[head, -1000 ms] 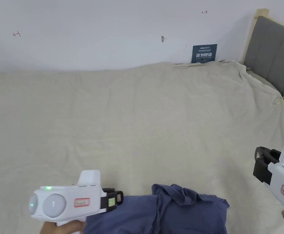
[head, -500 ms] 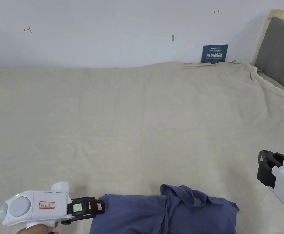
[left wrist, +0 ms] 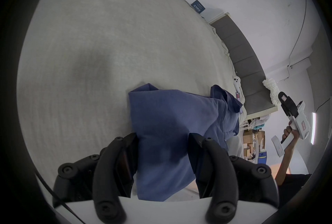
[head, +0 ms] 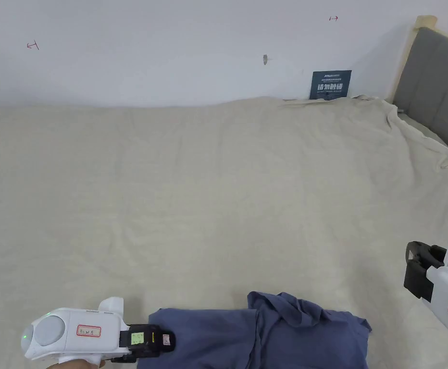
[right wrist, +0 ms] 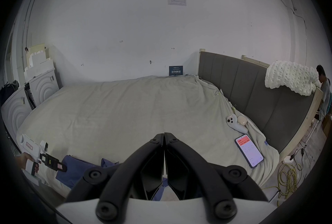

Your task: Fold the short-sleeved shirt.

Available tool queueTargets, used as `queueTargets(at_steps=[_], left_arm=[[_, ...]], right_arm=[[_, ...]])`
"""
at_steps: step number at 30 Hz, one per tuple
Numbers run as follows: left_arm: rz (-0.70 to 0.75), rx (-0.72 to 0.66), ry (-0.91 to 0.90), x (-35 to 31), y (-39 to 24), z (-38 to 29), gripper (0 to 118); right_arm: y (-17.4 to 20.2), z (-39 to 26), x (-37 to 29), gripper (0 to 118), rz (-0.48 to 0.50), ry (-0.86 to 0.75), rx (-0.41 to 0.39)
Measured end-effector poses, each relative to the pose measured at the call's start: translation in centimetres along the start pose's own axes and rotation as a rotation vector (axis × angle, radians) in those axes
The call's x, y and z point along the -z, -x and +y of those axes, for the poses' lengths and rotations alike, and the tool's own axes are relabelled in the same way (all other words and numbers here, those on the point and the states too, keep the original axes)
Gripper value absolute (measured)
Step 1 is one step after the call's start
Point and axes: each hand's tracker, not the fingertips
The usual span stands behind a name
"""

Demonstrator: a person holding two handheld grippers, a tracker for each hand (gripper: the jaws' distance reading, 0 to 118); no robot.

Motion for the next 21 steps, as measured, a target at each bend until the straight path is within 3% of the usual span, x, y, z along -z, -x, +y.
queueTargets(at_steps=[1,5,12,21], left_arm=[[0.000,0.003,0.000,0.1,0.1,0.0,55],[0.029,0.009,-0.003,0.3,0.1,-0.1,17],[0.119,0.035,-0.068,-1.4,-2.7,-1.1,7],[0.234,-0.080,-0.186,-8.5,-1.5,-1.6,7]], right_arm=[[0.0,0.0,-0.1,0,0.000,-0.001,-0.001],[0.0,0.1,-0.1,0,0.000,-0.002,0.003],[-0.2,0.1,0.0,0,0.002,-0.002,0.002],[-0.1,0.5,0.2,0,0.022,-0.013,0.007]])
